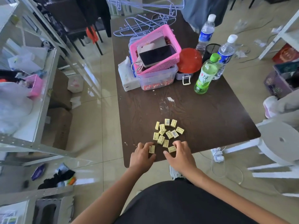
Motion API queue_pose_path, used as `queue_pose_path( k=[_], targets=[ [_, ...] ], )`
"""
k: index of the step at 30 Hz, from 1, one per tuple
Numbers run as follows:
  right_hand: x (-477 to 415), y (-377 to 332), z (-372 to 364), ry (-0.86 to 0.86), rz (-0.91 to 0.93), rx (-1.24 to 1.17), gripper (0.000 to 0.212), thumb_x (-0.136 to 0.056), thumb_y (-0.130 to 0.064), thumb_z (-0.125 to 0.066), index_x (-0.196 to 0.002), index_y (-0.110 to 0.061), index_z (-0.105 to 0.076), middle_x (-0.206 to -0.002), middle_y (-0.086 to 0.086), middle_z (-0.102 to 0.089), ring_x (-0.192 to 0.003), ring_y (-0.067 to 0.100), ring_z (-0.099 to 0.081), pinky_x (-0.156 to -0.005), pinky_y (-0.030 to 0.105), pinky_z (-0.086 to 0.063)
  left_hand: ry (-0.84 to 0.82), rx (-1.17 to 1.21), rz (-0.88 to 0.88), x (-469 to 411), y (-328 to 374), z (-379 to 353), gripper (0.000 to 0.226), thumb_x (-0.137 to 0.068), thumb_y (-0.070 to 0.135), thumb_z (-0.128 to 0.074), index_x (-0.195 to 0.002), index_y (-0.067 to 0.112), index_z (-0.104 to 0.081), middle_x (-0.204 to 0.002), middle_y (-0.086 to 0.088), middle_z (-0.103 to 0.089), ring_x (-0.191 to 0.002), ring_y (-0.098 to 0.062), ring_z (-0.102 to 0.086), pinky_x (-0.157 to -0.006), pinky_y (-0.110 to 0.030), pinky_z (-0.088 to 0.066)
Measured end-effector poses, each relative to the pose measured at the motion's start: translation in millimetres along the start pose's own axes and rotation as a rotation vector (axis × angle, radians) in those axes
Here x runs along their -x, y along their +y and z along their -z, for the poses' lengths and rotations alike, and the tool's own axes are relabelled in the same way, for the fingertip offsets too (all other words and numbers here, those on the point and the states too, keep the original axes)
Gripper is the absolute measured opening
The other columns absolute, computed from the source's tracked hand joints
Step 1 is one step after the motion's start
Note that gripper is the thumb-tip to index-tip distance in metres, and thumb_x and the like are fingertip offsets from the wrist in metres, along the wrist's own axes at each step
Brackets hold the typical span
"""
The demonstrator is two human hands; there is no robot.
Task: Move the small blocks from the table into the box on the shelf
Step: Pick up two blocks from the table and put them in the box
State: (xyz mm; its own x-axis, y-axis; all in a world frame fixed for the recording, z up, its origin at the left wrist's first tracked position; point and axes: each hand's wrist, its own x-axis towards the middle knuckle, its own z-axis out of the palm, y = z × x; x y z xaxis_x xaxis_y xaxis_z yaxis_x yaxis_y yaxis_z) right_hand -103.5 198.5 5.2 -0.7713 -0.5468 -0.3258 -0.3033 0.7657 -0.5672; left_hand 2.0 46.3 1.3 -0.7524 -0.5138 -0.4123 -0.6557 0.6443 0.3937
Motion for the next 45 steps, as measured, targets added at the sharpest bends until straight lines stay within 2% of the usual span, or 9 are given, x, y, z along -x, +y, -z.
queue_pose_path(
  k=[3, 10, 18, 23, 26, 31, 35, 38, 45],
  targets=[
    [-2, 2, 0, 0.024, 0.007, 0.101, 0.055, -0.077, -0.059, -0.065, -0.108, -0.021, -0.040, -0.104, -0.002, -0.043, -0.097, 0.017, -0.047, -0.070, 0.026, -0.043, 0.044, 0.037, 0.009, 7, -2, -5, 0.043, -0.092, 0.047, -0.054, -0.130, 0.034, -0.042, -0.123, 0.006, -0.049, -0.111, -0.016, -0.052, -0.095, -0.034, -0.046],
    [-13, -1, 8, -0.010, -0.032, 0.083, 0.044, -0.081, -0.040, -0.066, -0.112, -0.019, -0.042, -0.112, -0.002, -0.053, -0.105, 0.019, -0.054, -0.072, 0.026, -0.042, 0.030, 0.103, 0.003, 10, -12, -7, 0.034, -0.087, 0.048, -0.061, -0.115, 0.035, -0.046, -0.115, 0.013, -0.048, -0.103, -0.009, -0.044, -0.097, -0.033, -0.042],
    [-17, 3, 30, -0.099, -0.027, -0.096, 0.032, -0.059, -0.027, -0.075, -0.087, -0.027, -0.059, -0.091, -0.010, -0.058, -0.078, 0.007, -0.055, -0.067, 0.022, -0.046, 0.040, 0.368, 0.005, 22, -14, 1, 0.031, -0.071, 0.046, -0.073, -0.091, 0.035, -0.052, -0.095, 0.015, -0.053, -0.082, -0.010, -0.058, -0.068, -0.020, -0.055],
    [-17, -32, 20, -0.280, 0.200, -0.101, 0.031, -0.051, -0.029, -0.075, -0.079, -0.029, -0.062, -0.077, -0.011, -0.061, -0.061, 0.005, -0.051, -0.057, 0.013, -0.039, 0.207, 0.567, 0.192, 57, -28, 5, 0.032, -0.061, 0.041, -0.069, -0.092, 0.040, -0.059, -0.077, 0.016, -0.062, -0.064, -0.003, -0.058, -0.066, -0.028, -0.054],
    [-25, -67, 0, -0.426, 0.410, 0.011, 0.028, -0.043, -0.041, -0.067, -0.070, -0.044, -0.061, -0.078, -0.016, -0.063, -0.072, -0.003, -0.058, -0.068, 0.010, -0.043, 0.371, 0.732, 0.348, 85, -47, 11, 0.039, -0.055, 0.037, -0.071, -0.091, 0.049, -0.064, -0.080, 0.023, -0.064, -0.058, -0.001, -0.061, -0.069, -0.027, -0.056],
    [-26, -178, -41, -0.801, 0.792, 0.241, 0.047, -0.047, -0.053, -0.060, -0.083, -0.076, -0.042, -0.082, -0.019, -0.059, -0.075, -0.015, -0.053, -0.070, 0.005, -0.041, 0.655, 0.900, 0.600, 139, -99, 31, 0.039, -0.048, 0.030, -0.074, -0.080, 0.052, -0.070, -0.075, 0.019, -0.066, -0.060, -0.003, -0.065, -0.068, -0.025, -0.055],
    [20, -260, -92, -0.872, 0.943, 0.222, 0.037, -0.049, -0.039, -0.068, -0.084, -0.050, -0.057, -0.082, -0.025, -0.054, -0.062, 0.003, -0.052, -0.061, 0.016, -0.042, 0.824, 0.907, 0.690, 198, -150, 51, 0.029, -0.047, 0.036, -0.074, -0.072, 0.049, -0.068, -0.081, 0.021, -0.062, -0.060, -0.002, -0.061, -0.064, -0.024, -0.053],
    [67, -321, -135, -0.921, 1.071, 0.163, 0.034, -0.048, -0.037, -0.068, -0.082, -0.037, -0.061, -0.086, -0.033, -0.053, -0.061, 0.004, -0.050, -0.055, 0.012, -0.037, 0.919, 0.841, 0.767, 245, -189, 70, 0.028, -0.049, 0.043, -0.072, -0.077, 0.044, -0.065, -0.083, 0.016, -0.060, -0.065, -0.002, -0.061, -0.068, -0.024, -0.053],
    [145, -426, -205, -1.038, 1.203, -0.022, 0.033, -0.051, -0.026, -0.070, -0.083, -0.028, -0.064, -0.076, -0.017, -0.059, -0.055, 0.006, -0.046, -0.053, 0.018, -0.039, 1.091, 0.787, 0.900, 331, -270, 104, 0.035, -0.050, 0.046, -0.071, -0.084, 0.047, -0.064, -0.090, 0.020, -0.060, -0.070, -0.003, -0.057, -0.071, -0.026, -0.053]
  ],
)
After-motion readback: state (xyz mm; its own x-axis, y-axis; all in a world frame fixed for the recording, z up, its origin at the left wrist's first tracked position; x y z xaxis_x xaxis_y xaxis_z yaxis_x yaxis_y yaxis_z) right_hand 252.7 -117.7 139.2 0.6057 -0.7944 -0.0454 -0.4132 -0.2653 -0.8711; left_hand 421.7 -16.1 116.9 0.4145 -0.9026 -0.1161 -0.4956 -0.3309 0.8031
